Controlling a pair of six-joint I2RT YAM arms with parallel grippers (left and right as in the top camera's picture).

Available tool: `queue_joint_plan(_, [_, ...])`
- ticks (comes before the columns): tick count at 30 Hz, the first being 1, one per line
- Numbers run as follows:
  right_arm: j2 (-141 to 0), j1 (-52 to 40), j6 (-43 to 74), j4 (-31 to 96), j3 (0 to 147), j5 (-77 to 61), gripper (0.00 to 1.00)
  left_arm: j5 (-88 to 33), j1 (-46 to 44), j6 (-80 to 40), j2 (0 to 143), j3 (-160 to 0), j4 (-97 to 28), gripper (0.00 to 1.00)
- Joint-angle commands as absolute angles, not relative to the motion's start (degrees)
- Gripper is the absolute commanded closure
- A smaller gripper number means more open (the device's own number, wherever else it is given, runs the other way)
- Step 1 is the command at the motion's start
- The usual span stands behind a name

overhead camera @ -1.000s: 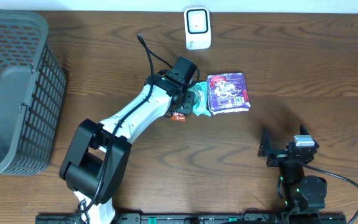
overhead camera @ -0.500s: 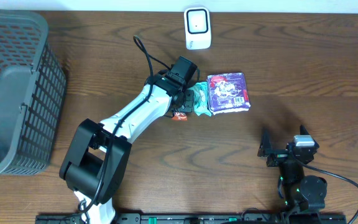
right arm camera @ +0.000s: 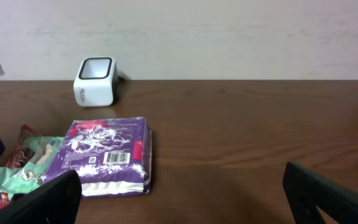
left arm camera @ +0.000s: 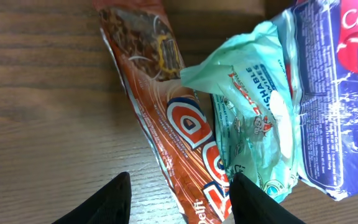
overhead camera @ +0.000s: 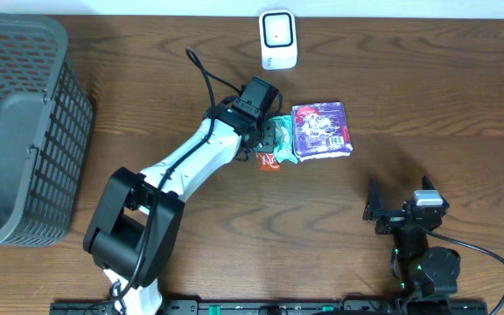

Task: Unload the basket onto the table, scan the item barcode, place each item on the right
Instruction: 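Release the Top bar beside the wipes pouch and withdraw left gripper, then reach into the basket and grasp the orange Kleenex tissue pack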

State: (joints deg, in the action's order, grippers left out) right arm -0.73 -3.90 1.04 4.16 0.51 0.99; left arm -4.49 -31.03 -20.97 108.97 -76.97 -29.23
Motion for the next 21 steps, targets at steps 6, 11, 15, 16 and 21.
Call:
queue_joint_plan(6, [-0.49,-4.27,1.63,4.25,0.32,0.93,0.01,-2.22,-25.15,-14.13,90.35,-82.13,-29.08,0.43])
queue_joint_plan(11, [-0.49,-4.27,1.63,4.25,0.32,0.93,0.01,8.49,-19.59,-7.44,81.45,-82.11,-29.21,0.43])
queue_joint_plan(15, [-0.49,-4.27,1.63,4.25,0.32,0.93,0.01,9.93,-10.35,-7.16,76.58,-82.13,-29.02,0.43])
queue_joint_plan(16, [-0.49,-4.27,1.63,4.27,0.32,0.93,0.01,9.93,-7.11,-7.57,75.7,-82.13,-28.95,0.43])
queue_joint_plan(21, [-0.49,-4.27,1.63,4.25,0.32,0.93,0.01,9.93,13.89,-9.61,73.34,-82.17,-27.79,0.3])
